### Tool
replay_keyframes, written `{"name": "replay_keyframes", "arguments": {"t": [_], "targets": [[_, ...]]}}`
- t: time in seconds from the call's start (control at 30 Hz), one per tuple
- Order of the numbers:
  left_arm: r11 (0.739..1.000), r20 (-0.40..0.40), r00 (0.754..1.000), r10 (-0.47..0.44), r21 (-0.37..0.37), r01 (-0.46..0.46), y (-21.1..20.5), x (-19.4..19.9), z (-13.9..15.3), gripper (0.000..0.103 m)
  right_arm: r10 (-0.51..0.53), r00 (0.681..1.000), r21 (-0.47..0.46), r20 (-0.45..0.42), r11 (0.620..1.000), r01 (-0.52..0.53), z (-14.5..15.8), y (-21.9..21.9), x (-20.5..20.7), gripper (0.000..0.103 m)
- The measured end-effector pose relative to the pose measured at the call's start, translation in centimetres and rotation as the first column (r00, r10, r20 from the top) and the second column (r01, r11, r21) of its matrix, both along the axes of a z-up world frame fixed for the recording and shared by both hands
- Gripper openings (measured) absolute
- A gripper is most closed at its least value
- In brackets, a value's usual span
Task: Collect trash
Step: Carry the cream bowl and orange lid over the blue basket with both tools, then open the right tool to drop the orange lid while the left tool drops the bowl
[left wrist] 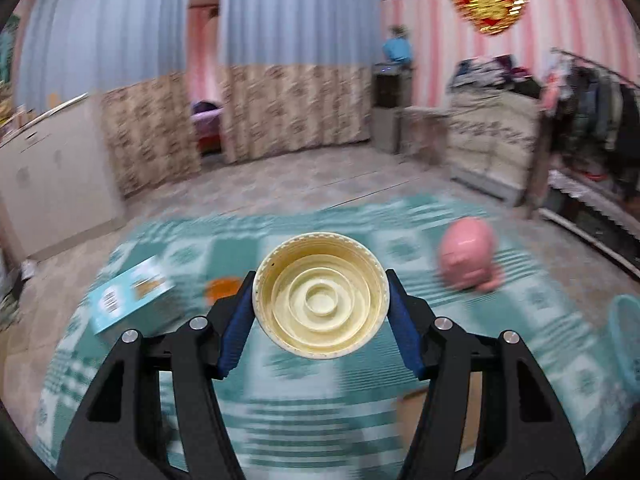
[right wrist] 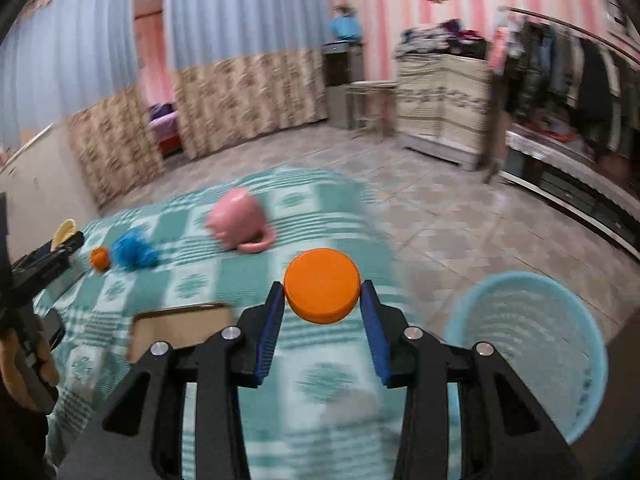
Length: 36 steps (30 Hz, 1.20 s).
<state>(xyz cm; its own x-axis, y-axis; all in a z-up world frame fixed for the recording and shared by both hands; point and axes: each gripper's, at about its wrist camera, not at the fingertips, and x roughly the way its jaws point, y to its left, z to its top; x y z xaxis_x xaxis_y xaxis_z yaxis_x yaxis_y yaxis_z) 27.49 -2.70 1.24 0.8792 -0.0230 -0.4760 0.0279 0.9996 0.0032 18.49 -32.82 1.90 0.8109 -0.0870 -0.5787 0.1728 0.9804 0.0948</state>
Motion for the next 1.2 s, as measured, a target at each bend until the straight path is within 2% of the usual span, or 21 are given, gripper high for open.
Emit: {"name": "replay_keyframes", "arguments": {"t": [0.1, 0.23, 0.43, 0.63, 0.8, 0.87, 0.97, 1.1, 1.17, 1.2], "targets": [[0.996, 0.027, 0.996, -0.087, 0.003, 0.087, -4.2, -0.7, 1.2, 0.06, -0.082, 0.997, -0.009, 0.01, 0.997, 0.082, 0.5, -4.1, -2.1, 0.039], [0.978, 0.027, 0.977, -0.21, 0.01, 0.21, -10.4, -1.2, 1.5, 0.06, -0.163, 0.986, -0.036, 0.03, 0.986, 0.164, 0.9, -7.9, -4.3, 0.039], [0.931, 0.035, 0.93, -0.366, 0.017, 0.365, -18.9, -3.0, 1.3, 0.06, -0.237, 0.968, -0.069, 0.081, 0.968, 0.242, 0.9, -12.0, -7.5, 0.039], [0.854, 0.01, 0.855, -0.519, 0.029, 0.519, -26.2, -5.9, -0.5, 0.06, -0.297, 0.95, -0.04, 0.095, 0.952, 0.302, -0.4, -15.5, -9.9, 0.039], [0.773, -0.016, 0.774, -0.634, 0.041, 0.634, -31.3, -8.1, -1.7, 0.06, -0.349, 0.933, -0.025, 0.091, 0.936, 0.352, -1.7, -18.0, -11.4, 0.039], [0.731, -0.032, 0.731, -0.681, 0.025, 0.682, -33.3, -8.9, -2.1, 0.06, -0.372, 0.924, 0.003, 0.084, 0.928, 0.373, -2.4, -19.3, -12.3, 0.039], [0.689, -0.045, 0.691, -0.722, 0.054, 0.723, -36.1, -10.4, -3.2, 0.06, -0.391, 0.918, 0.025, 0.062, 0.92, 0.39, -3.5, -20.6, -13.0, 0.039], [0.656, -0.088, 0.658, -0.747, 0.056, 0.752, -39.0, -10.8, -4.6, 0.06, -0.415, 0.909, 0.039, 0.043, 0.909, 0.414, -4.6, -22.1, -14.0, 0.039], [0.655, -0.105, 0.657, -0.746, 0.059, 0.753, -40.0, -10.5, -5.0, 0.061, -0.426, 0.904, 0.045, 0.038, 0.904, 0.424, -4.9, -22.7, -14.5, 0.039], [0.661, -0.114, 0.663, -0.739, 0.06, 0.748, -40.3, -10.2, -5.1, 0.073, -0.429, 0.903, 0.045, 0.037, 0.903, 0.427, -5.0, -22.9, -14.6, 0.039]]}}
